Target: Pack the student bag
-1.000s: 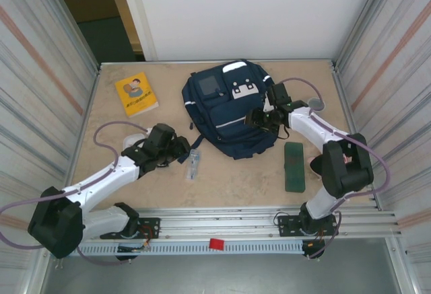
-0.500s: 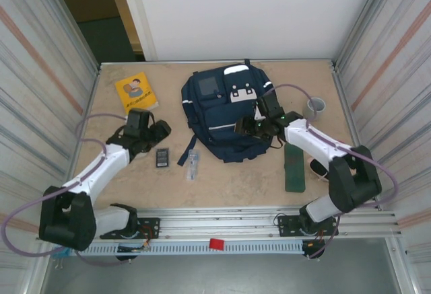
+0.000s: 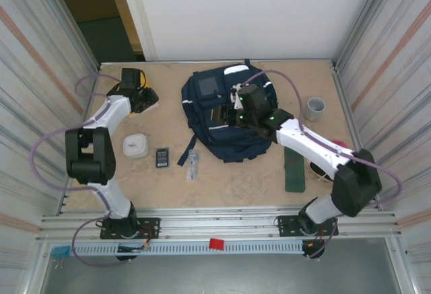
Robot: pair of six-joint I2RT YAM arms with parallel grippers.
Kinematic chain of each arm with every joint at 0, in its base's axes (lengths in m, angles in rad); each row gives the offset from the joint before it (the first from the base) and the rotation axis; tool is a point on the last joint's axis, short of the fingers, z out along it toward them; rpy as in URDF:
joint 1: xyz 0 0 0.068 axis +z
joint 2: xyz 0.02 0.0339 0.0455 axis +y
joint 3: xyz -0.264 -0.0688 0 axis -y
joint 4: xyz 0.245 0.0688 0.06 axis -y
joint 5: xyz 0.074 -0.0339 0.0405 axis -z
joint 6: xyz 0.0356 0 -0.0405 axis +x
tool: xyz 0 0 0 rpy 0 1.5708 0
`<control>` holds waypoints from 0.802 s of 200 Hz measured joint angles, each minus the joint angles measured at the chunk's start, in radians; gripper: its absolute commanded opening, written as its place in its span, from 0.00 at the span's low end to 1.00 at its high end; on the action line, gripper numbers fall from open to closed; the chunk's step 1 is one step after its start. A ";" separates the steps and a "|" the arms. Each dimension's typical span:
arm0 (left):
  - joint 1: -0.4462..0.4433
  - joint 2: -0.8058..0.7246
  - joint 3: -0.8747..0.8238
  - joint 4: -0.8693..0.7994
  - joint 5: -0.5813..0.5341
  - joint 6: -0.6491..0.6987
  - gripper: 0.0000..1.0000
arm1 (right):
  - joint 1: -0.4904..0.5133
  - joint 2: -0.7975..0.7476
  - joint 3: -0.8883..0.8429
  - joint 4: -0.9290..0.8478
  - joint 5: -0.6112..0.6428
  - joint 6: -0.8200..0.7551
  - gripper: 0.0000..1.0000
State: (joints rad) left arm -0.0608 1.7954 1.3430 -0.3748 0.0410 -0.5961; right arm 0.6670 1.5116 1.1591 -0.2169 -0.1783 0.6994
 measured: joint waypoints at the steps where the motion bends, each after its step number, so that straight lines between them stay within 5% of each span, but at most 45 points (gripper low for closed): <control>1: 0.000 0.007 0.005 0.000 -0.001 -0.001 0.35 | 0.000 0.003 0.000 0.001 0.000 0.000 0.59; 21: 0.002 0.084 0.067 -0.023 -0.021 -0.010 0.26 | 0.000 0.064 0.000 0.028 0.004 0.006 0.59; 108: 0.126 0.247 0.167 -0.041 -0.013 -0.090 0.25 | -0.093 0.240 -0.066 0.190 -0.029 0.066 0.60; 160: 0.131 0.403 0.319 -0.062 0.041 -0.119 0.10 | -0.152 0.282 -0.111 0.253 -0.061 0.109 0.60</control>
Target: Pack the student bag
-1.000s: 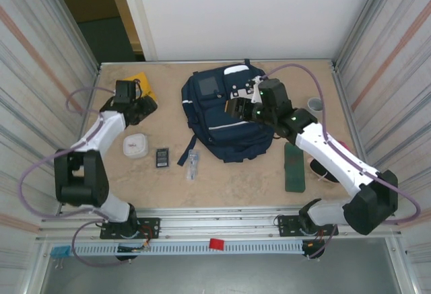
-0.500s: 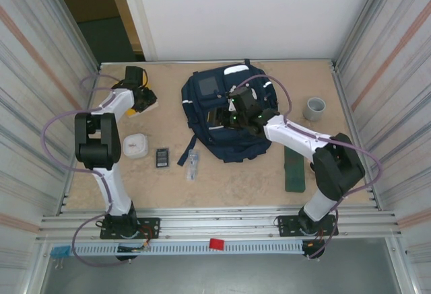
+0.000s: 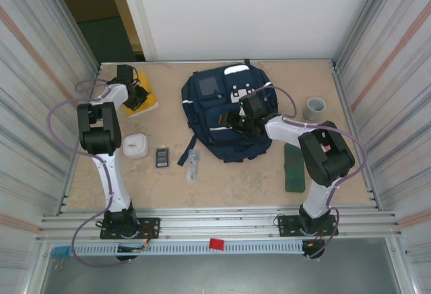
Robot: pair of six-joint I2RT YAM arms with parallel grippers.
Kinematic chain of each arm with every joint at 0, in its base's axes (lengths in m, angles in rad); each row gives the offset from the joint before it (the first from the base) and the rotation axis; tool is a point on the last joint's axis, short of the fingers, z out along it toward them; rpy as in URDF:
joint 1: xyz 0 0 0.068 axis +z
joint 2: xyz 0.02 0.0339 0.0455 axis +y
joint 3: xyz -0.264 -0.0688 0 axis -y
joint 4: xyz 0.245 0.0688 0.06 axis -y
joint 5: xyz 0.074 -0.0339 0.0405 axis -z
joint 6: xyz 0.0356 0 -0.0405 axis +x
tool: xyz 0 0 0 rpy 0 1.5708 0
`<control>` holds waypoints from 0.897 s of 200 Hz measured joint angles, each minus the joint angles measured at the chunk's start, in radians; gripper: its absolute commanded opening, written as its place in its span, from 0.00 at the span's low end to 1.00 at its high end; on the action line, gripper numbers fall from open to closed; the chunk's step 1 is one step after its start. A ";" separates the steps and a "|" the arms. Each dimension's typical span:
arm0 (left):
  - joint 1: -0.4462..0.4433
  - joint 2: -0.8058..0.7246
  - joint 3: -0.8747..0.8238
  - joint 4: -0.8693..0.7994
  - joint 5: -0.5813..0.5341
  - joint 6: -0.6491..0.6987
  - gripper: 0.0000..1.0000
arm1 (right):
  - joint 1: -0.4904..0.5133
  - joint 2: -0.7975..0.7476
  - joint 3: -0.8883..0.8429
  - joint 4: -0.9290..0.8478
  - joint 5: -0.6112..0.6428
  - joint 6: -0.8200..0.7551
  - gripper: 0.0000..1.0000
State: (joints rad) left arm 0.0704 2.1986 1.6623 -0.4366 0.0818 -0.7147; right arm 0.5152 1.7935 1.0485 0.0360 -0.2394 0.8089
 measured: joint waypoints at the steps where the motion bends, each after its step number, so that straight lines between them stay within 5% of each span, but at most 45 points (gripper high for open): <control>1: 0.000 0.000 0.000 0.000 0.002 0.000 0.10 | 0.000 0.000 0.000 0.000 0.000 0.000 0.60; 30: 0.002 -0.008 -0.009 -0.001 0.024 -0.002 0.00 | -0.049 0.013 -0.001 0.016 -0.029 0.004 0.60; 108: -0.146 -0.210 -0.349 0.048 0.063 0.014 0.00 | -0.215 0.011 -0.006 0.006 -0.073 -0.021 0.61; 145: -0.183 -0.303 -0.396 0.029 0.074 0.042 0.27 | -0.220 -0.031 -0.005 -0.060 -0.074 -0.065 0.62; 179: -0.128 -0.350 -0.313 0.022 0.065 0.070 0.50 | -0.166 -0.089 0.003 -0.113 -0.068 -0.092 0.62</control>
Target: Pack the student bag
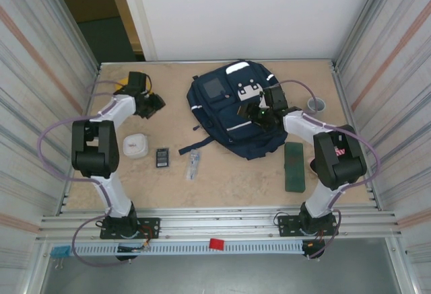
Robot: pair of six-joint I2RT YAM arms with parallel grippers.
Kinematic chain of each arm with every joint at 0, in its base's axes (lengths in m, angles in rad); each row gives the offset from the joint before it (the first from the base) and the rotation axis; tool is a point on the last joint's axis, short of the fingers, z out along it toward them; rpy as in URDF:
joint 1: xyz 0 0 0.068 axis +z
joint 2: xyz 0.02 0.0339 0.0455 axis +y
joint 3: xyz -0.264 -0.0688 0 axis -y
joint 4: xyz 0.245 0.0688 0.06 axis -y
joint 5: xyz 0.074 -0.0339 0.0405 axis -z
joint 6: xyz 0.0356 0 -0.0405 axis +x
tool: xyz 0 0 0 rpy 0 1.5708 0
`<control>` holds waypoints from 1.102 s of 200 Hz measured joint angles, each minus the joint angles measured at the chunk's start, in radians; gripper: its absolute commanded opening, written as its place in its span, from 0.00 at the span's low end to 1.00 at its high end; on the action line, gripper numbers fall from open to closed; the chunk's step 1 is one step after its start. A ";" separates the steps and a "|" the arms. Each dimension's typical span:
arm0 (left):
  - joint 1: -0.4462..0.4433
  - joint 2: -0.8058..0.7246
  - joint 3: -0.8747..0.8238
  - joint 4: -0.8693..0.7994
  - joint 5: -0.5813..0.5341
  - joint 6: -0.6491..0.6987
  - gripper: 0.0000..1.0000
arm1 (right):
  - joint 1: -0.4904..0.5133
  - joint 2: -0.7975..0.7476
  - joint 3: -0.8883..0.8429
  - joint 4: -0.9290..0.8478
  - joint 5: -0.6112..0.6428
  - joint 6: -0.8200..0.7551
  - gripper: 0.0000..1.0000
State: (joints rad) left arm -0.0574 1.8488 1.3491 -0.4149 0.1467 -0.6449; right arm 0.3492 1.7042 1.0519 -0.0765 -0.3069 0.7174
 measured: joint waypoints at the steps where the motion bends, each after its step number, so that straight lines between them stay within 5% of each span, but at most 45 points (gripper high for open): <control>1: 0.002 0.000 0.002 0.000 0.000 0.000 0.51 | 0.001 -0.001 0.001 -0.001 0.000 -0.001 0.62; 33: 0.114 0.020 0.104 -0.012 0.000 0.019 0.52 | 0.076 -0.040 0.042 -0.028 0.021 -0.026 0.62; 75: 0.196 0.183 0.291 -0.067 -0.003 0.032 0.41 | 0.142 -0.071 0.063 -0.037 0.061 -0.050 0.62; 136: 0.185 0.518 0.696 -0.434 -0.085 0.165 0.32 | 0.189 -0.071 0.063 -0.041 0.102 -0.064 0.62; 220: 0.100 0.519 0.690 -0.550 -0.198 0.399 0.09 | 0.193 -0.072 0.063 -0.042 0.113 -0.075 0.63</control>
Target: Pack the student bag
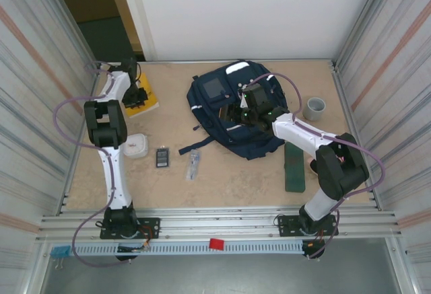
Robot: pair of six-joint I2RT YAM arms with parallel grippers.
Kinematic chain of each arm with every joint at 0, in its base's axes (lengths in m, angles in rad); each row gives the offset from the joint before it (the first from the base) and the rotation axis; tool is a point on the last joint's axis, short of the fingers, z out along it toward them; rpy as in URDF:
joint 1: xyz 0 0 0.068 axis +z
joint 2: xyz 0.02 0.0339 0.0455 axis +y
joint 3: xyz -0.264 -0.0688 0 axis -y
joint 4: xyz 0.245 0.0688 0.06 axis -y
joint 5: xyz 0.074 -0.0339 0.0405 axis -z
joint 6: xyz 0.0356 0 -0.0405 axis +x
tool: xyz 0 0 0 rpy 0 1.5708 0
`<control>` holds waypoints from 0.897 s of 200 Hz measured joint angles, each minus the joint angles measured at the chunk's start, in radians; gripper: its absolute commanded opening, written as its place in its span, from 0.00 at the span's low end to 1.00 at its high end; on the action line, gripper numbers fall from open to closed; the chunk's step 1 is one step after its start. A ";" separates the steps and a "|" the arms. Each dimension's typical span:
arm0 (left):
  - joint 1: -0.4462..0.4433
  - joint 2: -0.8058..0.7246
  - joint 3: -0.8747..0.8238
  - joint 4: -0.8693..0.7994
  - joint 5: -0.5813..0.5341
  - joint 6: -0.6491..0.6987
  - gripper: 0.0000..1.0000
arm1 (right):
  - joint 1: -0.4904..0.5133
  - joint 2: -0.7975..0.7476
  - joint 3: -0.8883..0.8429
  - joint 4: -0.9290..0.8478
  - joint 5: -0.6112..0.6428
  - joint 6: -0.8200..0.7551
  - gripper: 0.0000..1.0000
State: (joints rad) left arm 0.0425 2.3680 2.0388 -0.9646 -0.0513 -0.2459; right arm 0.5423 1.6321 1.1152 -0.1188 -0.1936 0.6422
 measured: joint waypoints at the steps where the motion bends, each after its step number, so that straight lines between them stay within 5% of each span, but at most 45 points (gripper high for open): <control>1: -0.002 -0.003 -0.004 0.003 0.000 0.001 0.09 | 0.000 0.000 0.000 0.000 0.000 0.000 0.63; 39: -0.019 -0.041 -0.069 0.034 0.005 0.040 0.10 | 0.000 -0.014 0.000 -0.003 0.010 0.000 0.63; 126: 0.076 -0.170 -0.246 0.111 0.203 -0.028 0.56 | 0.007 -0.021 0.000 -0.002 0.011 0.000 0.64; 179: 0.208 -0.269 -0.307 0.242 0.303 -0.132 0.60 | 0.076 0.029 0.075 0.027 -0.005 -0.016 0.66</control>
State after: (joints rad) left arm 0.2501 2.0987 1.7317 -0.7223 0.2512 -0.3775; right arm 0.6186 1.6608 1.1900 -0.0917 -0.1989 0.6258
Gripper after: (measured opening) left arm 0.603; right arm 0.654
